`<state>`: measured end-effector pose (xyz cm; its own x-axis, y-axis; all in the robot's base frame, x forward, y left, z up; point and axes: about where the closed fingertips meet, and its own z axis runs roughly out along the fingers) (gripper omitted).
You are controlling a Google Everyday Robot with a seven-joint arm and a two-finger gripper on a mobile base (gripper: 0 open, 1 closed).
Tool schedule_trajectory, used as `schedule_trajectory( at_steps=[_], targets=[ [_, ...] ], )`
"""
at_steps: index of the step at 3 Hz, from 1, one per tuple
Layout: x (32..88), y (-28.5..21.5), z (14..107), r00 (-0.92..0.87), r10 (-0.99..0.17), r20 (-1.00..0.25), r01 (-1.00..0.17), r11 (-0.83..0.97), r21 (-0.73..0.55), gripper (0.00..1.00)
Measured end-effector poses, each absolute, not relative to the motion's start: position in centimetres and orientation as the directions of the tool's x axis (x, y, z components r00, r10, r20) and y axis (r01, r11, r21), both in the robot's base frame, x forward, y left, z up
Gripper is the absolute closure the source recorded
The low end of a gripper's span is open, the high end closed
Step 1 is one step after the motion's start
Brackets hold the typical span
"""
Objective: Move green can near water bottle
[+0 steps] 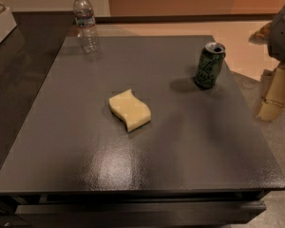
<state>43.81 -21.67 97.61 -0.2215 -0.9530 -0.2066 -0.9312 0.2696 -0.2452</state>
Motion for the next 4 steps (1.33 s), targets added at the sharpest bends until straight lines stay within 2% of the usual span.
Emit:
schedule_trajectory(
  at_steps=[2, 4],
  targets=[
    [45.7, -21.8, 97.2, -0.264, -0.932, -0.248, -0.914, 0.324, -0.245, 0.0],
    [52.4, -23.3, 95.2, -0.365, -0.843, -0.395, -0.85, 0.475, -0.228, 0.0]
  ],
)
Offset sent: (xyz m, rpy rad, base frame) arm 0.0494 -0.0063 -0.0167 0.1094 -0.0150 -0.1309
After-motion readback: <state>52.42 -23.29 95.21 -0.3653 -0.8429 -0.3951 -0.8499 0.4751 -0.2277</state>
